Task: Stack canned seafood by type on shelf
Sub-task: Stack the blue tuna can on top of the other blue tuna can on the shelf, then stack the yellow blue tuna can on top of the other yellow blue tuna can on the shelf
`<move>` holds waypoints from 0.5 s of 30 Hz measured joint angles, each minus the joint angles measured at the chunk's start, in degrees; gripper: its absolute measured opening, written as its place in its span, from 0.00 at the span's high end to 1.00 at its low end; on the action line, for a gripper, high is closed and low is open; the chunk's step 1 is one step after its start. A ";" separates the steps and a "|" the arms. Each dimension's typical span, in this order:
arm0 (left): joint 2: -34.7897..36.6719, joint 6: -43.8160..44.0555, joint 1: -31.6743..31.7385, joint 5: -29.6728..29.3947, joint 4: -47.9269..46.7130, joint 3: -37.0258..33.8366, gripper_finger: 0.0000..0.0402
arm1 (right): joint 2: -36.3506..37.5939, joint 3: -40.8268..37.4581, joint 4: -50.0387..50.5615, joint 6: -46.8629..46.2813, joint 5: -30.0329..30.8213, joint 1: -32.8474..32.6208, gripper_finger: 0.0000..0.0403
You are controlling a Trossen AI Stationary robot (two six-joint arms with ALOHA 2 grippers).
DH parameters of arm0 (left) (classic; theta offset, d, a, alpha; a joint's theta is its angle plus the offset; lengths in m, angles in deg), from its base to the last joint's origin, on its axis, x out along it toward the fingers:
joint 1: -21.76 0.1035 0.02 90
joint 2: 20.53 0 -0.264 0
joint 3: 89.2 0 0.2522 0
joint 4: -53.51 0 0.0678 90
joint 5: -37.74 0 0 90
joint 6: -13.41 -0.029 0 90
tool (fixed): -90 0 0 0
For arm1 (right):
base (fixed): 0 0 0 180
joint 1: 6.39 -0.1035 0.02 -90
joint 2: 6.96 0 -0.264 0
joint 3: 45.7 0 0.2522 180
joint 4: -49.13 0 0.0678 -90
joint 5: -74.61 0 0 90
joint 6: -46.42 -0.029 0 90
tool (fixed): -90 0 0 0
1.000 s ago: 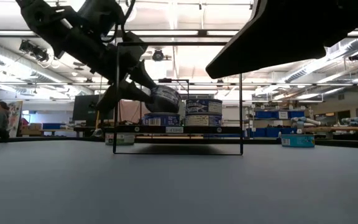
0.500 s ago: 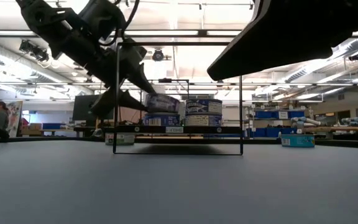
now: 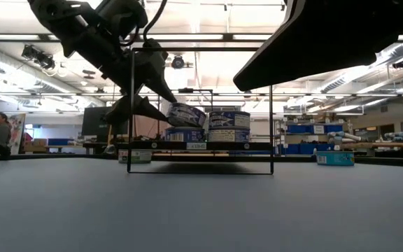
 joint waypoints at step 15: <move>0.02 3.04 0.11 0.82 -2.84 0.15 0.43 | 0.00 0.01 -0.79 0.02 -1.09 0.00 0.99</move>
